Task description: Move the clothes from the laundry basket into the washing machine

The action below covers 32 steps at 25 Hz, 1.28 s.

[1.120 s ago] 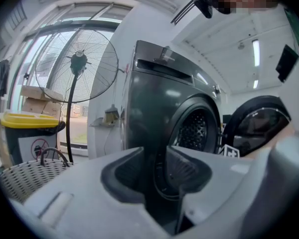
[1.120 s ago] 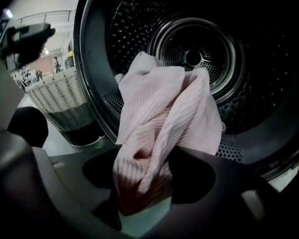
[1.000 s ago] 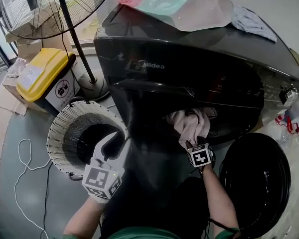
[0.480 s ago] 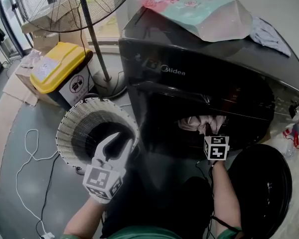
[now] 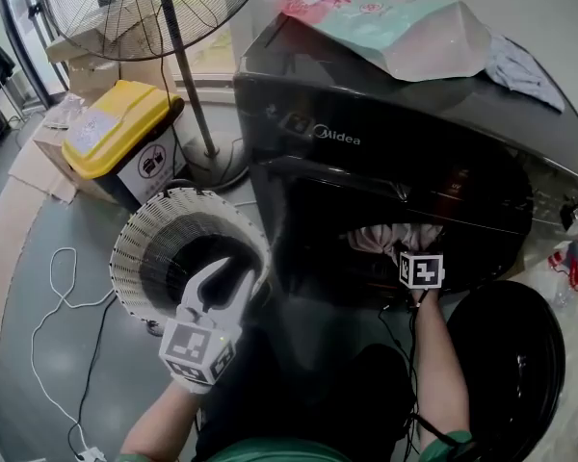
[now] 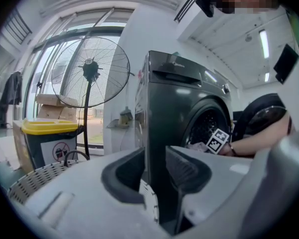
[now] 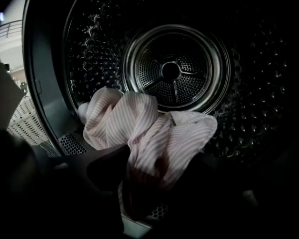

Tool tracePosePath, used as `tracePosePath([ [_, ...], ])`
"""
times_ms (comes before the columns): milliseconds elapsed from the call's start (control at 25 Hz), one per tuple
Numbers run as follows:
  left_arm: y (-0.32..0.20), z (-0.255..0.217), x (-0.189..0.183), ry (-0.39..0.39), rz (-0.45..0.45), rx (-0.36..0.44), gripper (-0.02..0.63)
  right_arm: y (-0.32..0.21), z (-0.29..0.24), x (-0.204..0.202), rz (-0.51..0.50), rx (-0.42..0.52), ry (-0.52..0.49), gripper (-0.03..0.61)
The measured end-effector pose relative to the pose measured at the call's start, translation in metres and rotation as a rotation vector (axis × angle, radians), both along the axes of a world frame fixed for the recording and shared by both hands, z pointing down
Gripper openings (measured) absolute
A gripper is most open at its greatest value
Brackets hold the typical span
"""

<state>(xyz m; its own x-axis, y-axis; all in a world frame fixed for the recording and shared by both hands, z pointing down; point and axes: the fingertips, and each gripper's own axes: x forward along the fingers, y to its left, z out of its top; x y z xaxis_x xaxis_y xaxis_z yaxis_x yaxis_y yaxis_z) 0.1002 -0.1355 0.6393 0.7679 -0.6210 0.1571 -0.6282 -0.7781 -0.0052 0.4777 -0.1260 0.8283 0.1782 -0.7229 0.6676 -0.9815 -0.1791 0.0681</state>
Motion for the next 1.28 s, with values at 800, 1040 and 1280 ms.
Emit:
tracePosePath([
  [800,0.003,0.010,0.012,-0.003,0.054,-0.018,0.132,0.064,0.016,-0.027,0.104,0.062,0.013,0.164],
  [1040,0.001,0.005,-0.007,-0.016,0.001,-0.003,0.130,0.032,0.003,0.001,0.100,0.099,0.041,0.020],
  [1280,0.002,0.008,-0.016,-0.028,-0.044,-0.001,0.131,-0.001,-0.007,0.036,0.102,0.040,0.153,0.024],
])
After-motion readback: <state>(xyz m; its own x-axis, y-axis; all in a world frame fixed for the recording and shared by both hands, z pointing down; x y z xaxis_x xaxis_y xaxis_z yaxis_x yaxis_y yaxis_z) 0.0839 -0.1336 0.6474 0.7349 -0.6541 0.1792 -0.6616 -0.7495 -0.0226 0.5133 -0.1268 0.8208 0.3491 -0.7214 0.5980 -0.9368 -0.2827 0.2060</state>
